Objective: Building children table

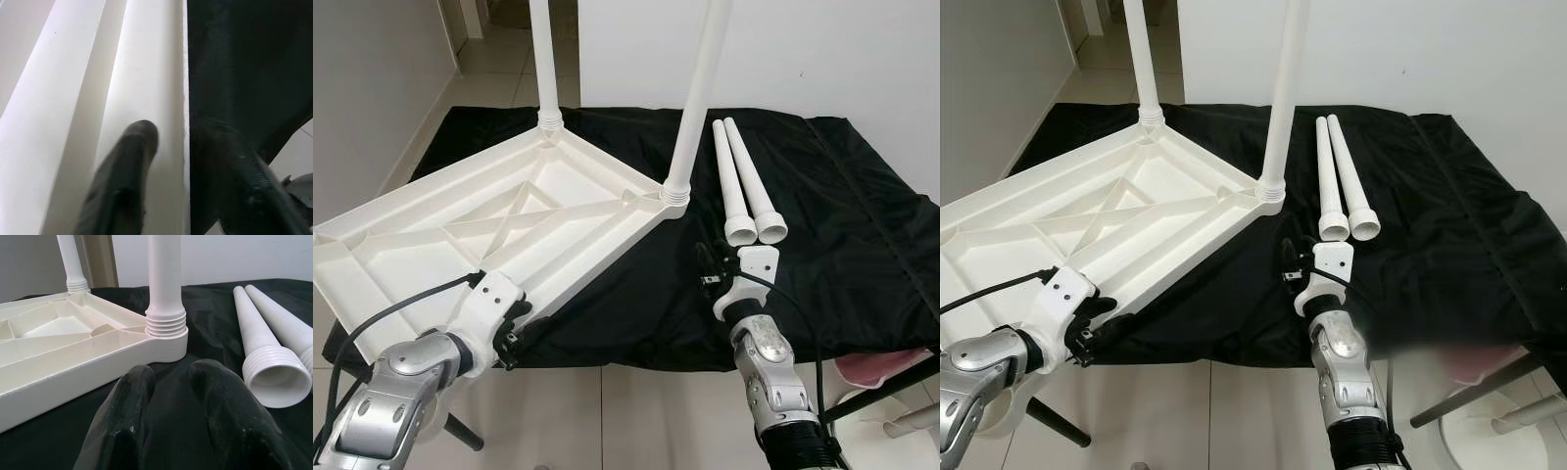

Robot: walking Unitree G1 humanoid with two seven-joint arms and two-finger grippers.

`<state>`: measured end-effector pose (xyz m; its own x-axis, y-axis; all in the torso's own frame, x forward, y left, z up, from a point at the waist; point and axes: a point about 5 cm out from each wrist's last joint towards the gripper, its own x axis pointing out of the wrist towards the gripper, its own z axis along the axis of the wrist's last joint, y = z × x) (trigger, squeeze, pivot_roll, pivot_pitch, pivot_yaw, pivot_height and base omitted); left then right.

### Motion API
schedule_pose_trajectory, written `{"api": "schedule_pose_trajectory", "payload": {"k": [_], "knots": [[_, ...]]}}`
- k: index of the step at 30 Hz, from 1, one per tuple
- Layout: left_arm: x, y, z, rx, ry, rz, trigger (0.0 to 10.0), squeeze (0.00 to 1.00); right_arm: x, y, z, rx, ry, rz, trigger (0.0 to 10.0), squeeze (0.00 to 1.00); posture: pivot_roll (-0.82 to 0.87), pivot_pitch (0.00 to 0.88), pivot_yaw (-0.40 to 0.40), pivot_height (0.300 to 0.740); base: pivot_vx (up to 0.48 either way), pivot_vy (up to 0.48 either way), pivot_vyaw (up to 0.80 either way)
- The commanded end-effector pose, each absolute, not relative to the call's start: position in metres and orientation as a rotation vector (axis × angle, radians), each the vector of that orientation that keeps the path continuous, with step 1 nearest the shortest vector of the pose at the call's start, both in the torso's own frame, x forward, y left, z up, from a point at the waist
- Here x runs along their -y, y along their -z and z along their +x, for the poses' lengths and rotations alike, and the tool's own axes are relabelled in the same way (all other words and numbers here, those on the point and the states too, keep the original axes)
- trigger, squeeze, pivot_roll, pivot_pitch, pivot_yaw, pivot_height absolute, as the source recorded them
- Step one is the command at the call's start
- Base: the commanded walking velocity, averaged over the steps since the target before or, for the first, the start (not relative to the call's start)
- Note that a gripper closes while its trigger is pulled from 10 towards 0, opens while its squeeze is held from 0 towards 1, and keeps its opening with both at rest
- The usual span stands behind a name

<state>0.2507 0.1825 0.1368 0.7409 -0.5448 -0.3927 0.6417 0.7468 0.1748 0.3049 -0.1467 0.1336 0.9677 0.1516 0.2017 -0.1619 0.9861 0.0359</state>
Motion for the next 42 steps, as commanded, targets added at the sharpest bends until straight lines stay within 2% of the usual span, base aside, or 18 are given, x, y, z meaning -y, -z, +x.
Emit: {"api": "schedule_pose_trajectory", "payload": {"k": [1, 2, 3, 22, 23, 28, 29, 30, 31, 32, 33, 34, 35, 36, 37, 40, 41, 42], "knots": [[-0.188, -0.126, 0.248, -0.39, 0.624, 0.306, 2.5, 0.0, 0.148, -0.133, 0.306, 0.197, -0.164, 0.046, 10.0, 0.0, 0.06, 0.067, -0.037, 0.74, 0.0, 0.0, 0.0], [-0.188, -0.126, 0.248, -0.39, 0.624, 0.306, 2.5, 0.0, 0.148, -0.133, 0.306, 0.197, -0.164, 0.046, 10.0, 0.0, 0.06, 0.067, -0.037, 0.74, 0.0, 0.0, 0.0], [-0.188, -0.126, 0.249, -0.388, 0.618, 0.302, 0.0, 0.0, 0.148, -0.133, 0.306, 0.196, -0.164, 0.046, 10.0, 0.0, 0.06, 0.068, -0.038, 0.74, 0.0, 0.0, 0.0], [-0.159, -0.133, 0.279, -0.298, 0.511, 0.28, 0.0, 0.0, 0.146, -0.134, 0.307, 0.2, -0.166, 0.046, 10.0, 0.0, 0.05, 0.061, -0.036, 0.74, 0.0, 0.0, 0.0], [-0.142, -0.139, 0.29, -0.261, 0.521, 0.249, 0.0, 0.0, 0.145, -0.134, 0.307, 0.201, -0.166, 0.047, 10.0, 0.0, 0.05, 0.06, -0.034, 0.74, 0.0, 0.0, 0.0], [-0.115, -0.146, 0.307, -0.23, 0.524, 0.228, 0.0, 0.0, 0.145, -0.134, 0.307, 0.203, -0.161, 0.047, 10.0, 0.0, 0.04, 0.06, -0.02, 0.74, 0.0, 0.0, 0.0], [-0.103, -0.149, 0.312, -0.218, 0.519, 0.208, 2.6, 0.0, 0.146, -0.134, 0.305, 0.206, -0.152, 0.051, 10.0, 0.0, 0.03, 0.062, -0.016, 0.74, 0.0, 0.0, 0.0], [-0.103, -0.149, 0.312, -0.218, 0.519, 0.208, 2.6, 0.0, 0.146, -0.134, 0.305, 0.206, -0.152, 0.051, 10.0, 0.0, 0.03, 0.062, -0.016, 0.74, 0.0, 0.0, 0.0], [-0.097, -0.151, 0.313, -0.21, 0.526, 0.2, 0.0, 0.0, 0.146, -0.134, 0.305, 0.206, -0.148, 0.049, 10.0, 0.0, 0.03, 0.061, -0.012, 0.74, 0.0, 0.0, 0.0], [-0.086, -0.153, 0.314, -0.203, 0.541, 0.186, 4.2, 0.0, 0.147, -0.133, 0.304, 0.206, -0.142, 0.048, 10.0, 0.0, 0.03, 0.062, -0.006, 0.74, 0.0, 0.0, 0.0], [-0.086, -0.153, 0.314, -0.203, 0.541, 0.186, 4.2, 0.0, 0.147, -0.133, 0.304, 0.206, -0.142, 0.048, 10.0, 0.0, 0.03, 0.062, -0.006, 0.74, 0.0, 0.0, 0.0], [-0.081, -0.154, 0.314, -0.2, 0.558, 0.173, 8.0, 0.0, 0.147, -0.133, 0.304, 0.206, -0.14, 0.049, 10.0, 0.0, 0.02, 0.062, -0.003, 0.74, 0.0, 0.0, 0.0], [-0.076, -0.155, 0.313, -0.196, 0.577, 0.167, 7.0, 0.0, 0.147, -0.133, 0.303, 0.206, -0.137, 0.051, 10.0, 0.0, 0.02, 0.062, -0.001, 0.74, 0.0, 0.0, 0.0], [-0.07, -0.157, 0.312, -0.184, 0.6, 0.167, 6.7, 0.0, 0.147, -0.133, 0.303, 0.206, -0.135, 0.052, 10.0, 0.0, 0.02, 0.064, 0.0, 0.74, 0.0, 0.0, 0.0], [-0.063, -0.16, 0.309, -0.167, 0.639, 0.16, 10.0, 0.0, 0.146, -0.132, 0.302, 0.205, -0.132, 0.053, 10.0, 0.0, 0.02, 0.062, 0.003, 0.74, 0.0, 0.0, 0.0], [-0.058, -0.161, 0.307, -0.165, 0.665, 0.134, 10.0, 0.0, 0.146, -0.131, 0.302, 0.205, -0.131, 0.054, 10.0, 0.0, 0.02, 0.064, 0.005, 0.74, 0.0, 0.0, 0.0], [-0.056, -0.163, 0.305, -0.16, 0.694, 0.099, 10.0, 0.71, 0.146, -0.131, 0.302, 0.205, -0.13, 0.054, 10.0, 0.0, 0.02, 0.064, 0.006, 0.74, 0.0, 0.0, 0.0], [-0.054, -0.165, 0.303, -0.153, 0.718, 0.07, 10.0, 1.0, 0.146, -0.131, 0.302, 0.205, -0.129, 0.054, 10.0, 0.0, 0.02, 0.064, 0.006, 0.74, 0.0, 0.0, 0.0]]}}
